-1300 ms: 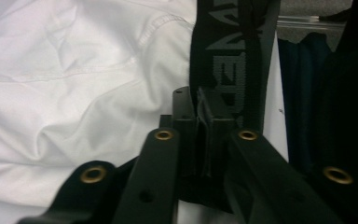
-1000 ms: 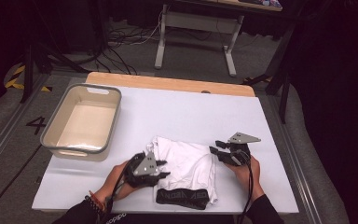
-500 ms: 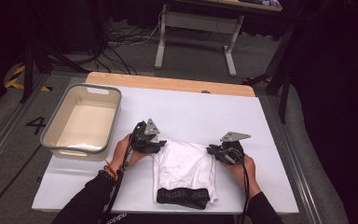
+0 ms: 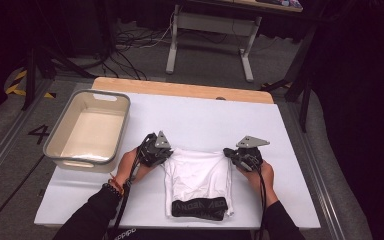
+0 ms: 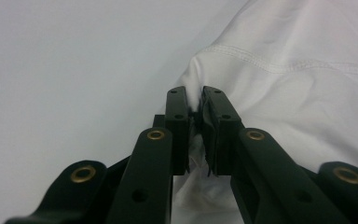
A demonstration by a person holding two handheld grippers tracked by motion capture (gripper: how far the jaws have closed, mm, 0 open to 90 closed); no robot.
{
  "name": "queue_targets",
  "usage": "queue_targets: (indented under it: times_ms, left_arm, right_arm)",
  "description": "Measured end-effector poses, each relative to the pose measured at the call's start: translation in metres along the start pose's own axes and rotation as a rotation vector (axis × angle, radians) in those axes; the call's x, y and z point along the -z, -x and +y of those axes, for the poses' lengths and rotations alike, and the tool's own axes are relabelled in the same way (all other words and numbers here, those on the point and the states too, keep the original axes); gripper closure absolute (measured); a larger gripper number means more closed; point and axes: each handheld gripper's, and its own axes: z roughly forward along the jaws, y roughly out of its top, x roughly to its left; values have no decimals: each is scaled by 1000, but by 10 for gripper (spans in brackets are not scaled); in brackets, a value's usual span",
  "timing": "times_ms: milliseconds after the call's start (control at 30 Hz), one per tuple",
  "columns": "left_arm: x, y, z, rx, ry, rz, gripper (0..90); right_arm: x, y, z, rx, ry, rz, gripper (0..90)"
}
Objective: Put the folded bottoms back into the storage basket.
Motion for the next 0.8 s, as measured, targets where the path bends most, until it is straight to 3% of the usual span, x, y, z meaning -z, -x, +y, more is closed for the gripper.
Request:
queue_targets:
  times_ms: [167,267,367,433,467,567,600,633,667,700,733,800]
  left_arm:
    - [6,2,0,-2,25,57,780]
    - [12,1,0,8,48,58,718]
    - [16,3,0,10,72,53,673]
    - [18,4,1,2,76,62,665]
    - [19,3,1,-4,101,75,645]
    - [19,1,1,17,131,79,624]
    - [18,0,1,21,140,73,605]
    - [17,0,1,27,149,59,605]
    - [14,0,2,30,147,51,548]
    - [13,1,3,31,144,46,548]
    - [7,3,4,24,125,11,465]
    - [1,6,5,16,97,12,383]
  right_arm:
    - [-5,2,0,-7,-9,-14,871]
    - [-6,6,-2,-34,-5,-62,782]
    - [-1,13,-6,-83,26,-74,717]
    - [1,13,-6,-87,31,-67,703]
    - [3,12,-6,-86,45,-42,640]
    - [5,10,-6,-91,61,-18,578]
    - [5,8,-6,-102,65,25,528]
    - [5,8,-6,-102,65,25,528]
    - [2,5,-7,-86,50,64,469]
    - [2,5,-7,-86,50,64,469]
    - [-3,3,-7,-70,22,103,429]
    - [-8,1,-7,-52,-18,100,392]
